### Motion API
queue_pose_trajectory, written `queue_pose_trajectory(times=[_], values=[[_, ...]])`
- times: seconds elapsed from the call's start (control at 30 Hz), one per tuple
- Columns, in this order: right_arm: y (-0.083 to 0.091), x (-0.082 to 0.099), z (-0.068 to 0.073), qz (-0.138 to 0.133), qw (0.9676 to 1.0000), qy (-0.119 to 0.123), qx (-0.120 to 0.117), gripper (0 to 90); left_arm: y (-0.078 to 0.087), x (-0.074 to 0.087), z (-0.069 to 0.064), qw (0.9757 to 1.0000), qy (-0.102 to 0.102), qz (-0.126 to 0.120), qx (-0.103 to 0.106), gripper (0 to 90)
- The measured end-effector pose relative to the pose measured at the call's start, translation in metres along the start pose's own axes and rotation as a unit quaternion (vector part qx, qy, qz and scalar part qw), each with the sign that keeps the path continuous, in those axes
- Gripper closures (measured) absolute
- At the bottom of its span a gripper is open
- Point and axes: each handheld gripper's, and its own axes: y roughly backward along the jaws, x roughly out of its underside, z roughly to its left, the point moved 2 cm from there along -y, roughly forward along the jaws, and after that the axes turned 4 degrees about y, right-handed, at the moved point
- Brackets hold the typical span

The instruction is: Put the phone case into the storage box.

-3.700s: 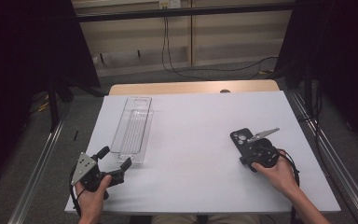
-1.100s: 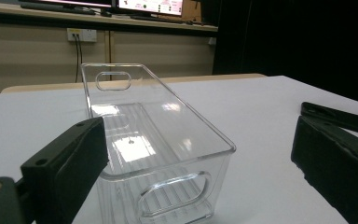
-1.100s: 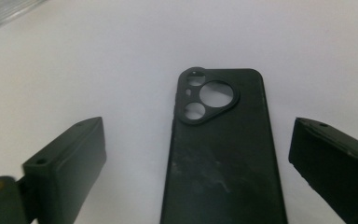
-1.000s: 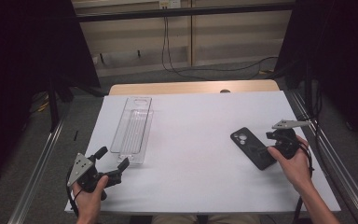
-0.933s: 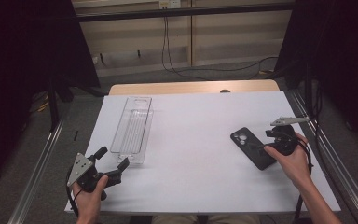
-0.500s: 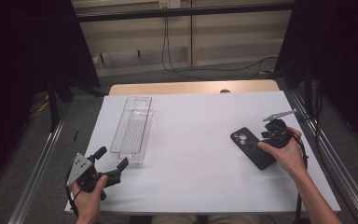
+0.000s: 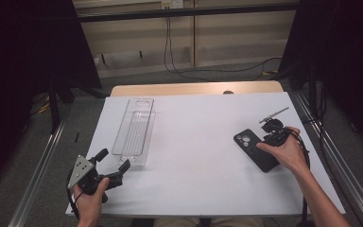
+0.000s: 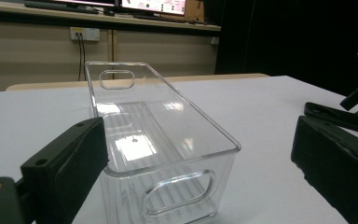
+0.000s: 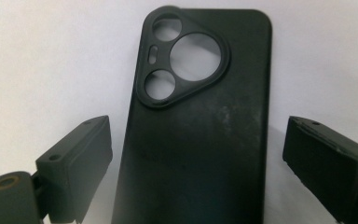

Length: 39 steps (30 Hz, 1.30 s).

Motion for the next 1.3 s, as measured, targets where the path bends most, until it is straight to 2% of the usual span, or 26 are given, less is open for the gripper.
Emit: queue_pose_trajectory(times=[0.03, 0.17, 0.2, 0.3, 0.33, 0.43, 0.47, 0.53, 0.57, 0.67, 0.8, 0.87, 0.9, 1.0, 1.07, 1.3], values=[[0.000, 0.000, 0.000, 0.000, 1.0000, 0.000, 0.000, 7.7, 0.001, 0.000, 0.001, 1.0000, -0.006, 0.006, 0.001, 3.8], [-0.004, 0.000, 0.003, 0.009, 0.9999, 0.007, -0.002, 9.4, 0.000, 0.000, 0.001, 0.9999, -0.008, 0.006, 0.004, 3.7], [-0.005, 0.000, 0.004, 0.021, 0.9997, 0.007, 0.008, 9.7, 0.000, 0.000, 0.001, 0.9999, -0.008, 0.006, 0.004, 3.7], [-0.008, 0.000, 0.004, 0.024, 0.9997, 0.009, 0.004, 9.5, -0.001, 0.000, 0.000, 1.0000, -0.002, 0.002, 0.003, 3.8], [-0.010, -0.001, 0.004, 0.026, 0.9996, 0.013, 0.006, 9.2, 0.000, 0.000, 0.001, 0.9999, -0.008, 0.007, 0.005, 3.8], [-0.012, -0.001, 0.004, 0.031, 0.9993, 0.019, 0.008, 7.7, 0.000, 0.000, 0.001, 0.9999, -0.008, 0.006, 0.003, 3.7], [-0.011, 0.000, 0.006, 0.038, 0.9992, 0.008, 0.012, 7.3, 0.000, 0.000, 0.001, 1.0000, -0.006, 0.005, 0.003, 3.7], [-0.013, 0.000, 0.006, 0.035, 0.9992, 0.017, 0.011, 6.2, 0.000, 0.000, 0.001, 1.0000, -0.006, 0.005, 0.003, 3.8], [-0.013, 0.000, 0.008, 0.041, 0.9988, 0.025, 0.013, 5.2, 0.000, 0.000, 0.001, 1.0000, -0.007, 0.006, 0.002, 3.7], [-0.015, 0.000, 0.010, 0.047, 0.9986, 0.017, 0.016, 3.8, 0.000, 0.000, 0.001, 0.9999, -0.008, 0.006, 0.005, 3.7], [-0.019, -0.001, 0.016, 0.066, 0.9965, 0.040, 0.032, 1.3, 0.001, 0.000, 0.001, 1.0000, -0.007, 0.005, 0.000, 3.8], [-0.020, -0.001, 0.018, 0.070, 0.9956, 0.044, 0.045, 1.0, 0.001, 0.000, 0.001, 1.0000, -0.005, 0.005, 0.005, 3.8], [-0.020, -0.001, 0.017, 0.069, 0.9953, 0.050, 0.045, 1.0, 0.001, 0.000, 0.001, 1.0000, -0.005, 0.005, 0.003, 3.8], [-0.020, -0.001, 0.019, 0.067, 0.9958, 0.040, 0.047, 0.9, 0.001, 0.000, 0.000, 1.0000, -0.005, 0.004, 0.002, 3.7], [-0.020, 0.000, 0.019, 0.061, 0.9959, 0.044, 0.050, 0.7, 0.001, 0.000, 0.001, 1.0000, -0.005, 0.005, 0.006, 3.8], [-0.019, 0.000, 0.020, 0.066, 0.9955, 0.041, 0.055, 2.7, 0.001, 0.000, 0.001, 1.0000, -0.005, 0.004, 0.003, 3.7]])
